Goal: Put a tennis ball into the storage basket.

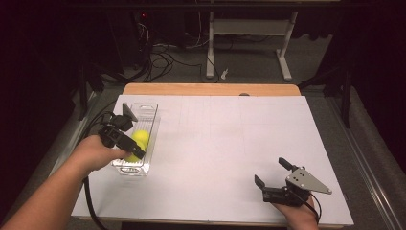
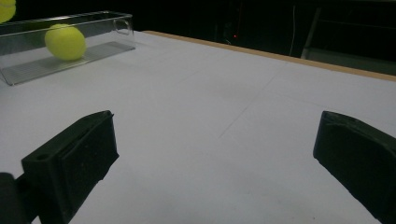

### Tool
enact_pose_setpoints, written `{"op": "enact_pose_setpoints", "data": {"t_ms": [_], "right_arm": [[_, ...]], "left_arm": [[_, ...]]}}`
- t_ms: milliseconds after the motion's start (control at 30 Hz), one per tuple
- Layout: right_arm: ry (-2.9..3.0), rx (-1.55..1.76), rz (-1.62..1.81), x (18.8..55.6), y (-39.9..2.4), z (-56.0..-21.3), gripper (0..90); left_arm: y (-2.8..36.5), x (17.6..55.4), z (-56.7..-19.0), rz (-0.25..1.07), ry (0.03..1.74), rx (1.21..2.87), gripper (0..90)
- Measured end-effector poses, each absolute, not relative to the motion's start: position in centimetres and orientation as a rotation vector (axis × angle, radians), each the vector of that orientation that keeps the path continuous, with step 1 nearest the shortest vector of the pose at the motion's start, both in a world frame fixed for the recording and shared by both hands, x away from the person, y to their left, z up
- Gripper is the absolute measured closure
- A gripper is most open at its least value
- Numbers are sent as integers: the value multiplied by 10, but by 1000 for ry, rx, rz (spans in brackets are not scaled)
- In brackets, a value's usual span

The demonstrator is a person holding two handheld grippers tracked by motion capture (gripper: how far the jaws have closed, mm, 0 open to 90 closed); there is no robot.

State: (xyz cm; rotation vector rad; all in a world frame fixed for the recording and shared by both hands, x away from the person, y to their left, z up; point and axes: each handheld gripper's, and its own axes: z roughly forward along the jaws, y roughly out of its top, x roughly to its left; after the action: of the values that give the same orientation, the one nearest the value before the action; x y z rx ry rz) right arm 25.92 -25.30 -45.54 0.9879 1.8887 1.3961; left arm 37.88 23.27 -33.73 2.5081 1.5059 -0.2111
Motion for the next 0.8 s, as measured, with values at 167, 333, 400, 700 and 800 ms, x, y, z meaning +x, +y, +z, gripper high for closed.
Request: {"op": "enact_pose_setpoints", "data": {"t_ms": [167,333,400,700,800], "right_arm": [[1890,988,1398,259,-253,-456,2],[1891,989,1402,259,-253,-456,2],[1892,988,1400,260,-252,-456,2],[1892,992,1399,260,-252,-456,2],[1894,990,1399,260,-252,-456,2]], "left_arm": [[240,381,-338,-202,1540,2489,267],[247,382,-339,-199,1562,2479,267],[250,382,-339,-196,1575,2473,267],[256,382,-340,-184,1600,2463,266],[255,382,-340,-183,1598,2463,266]]}}
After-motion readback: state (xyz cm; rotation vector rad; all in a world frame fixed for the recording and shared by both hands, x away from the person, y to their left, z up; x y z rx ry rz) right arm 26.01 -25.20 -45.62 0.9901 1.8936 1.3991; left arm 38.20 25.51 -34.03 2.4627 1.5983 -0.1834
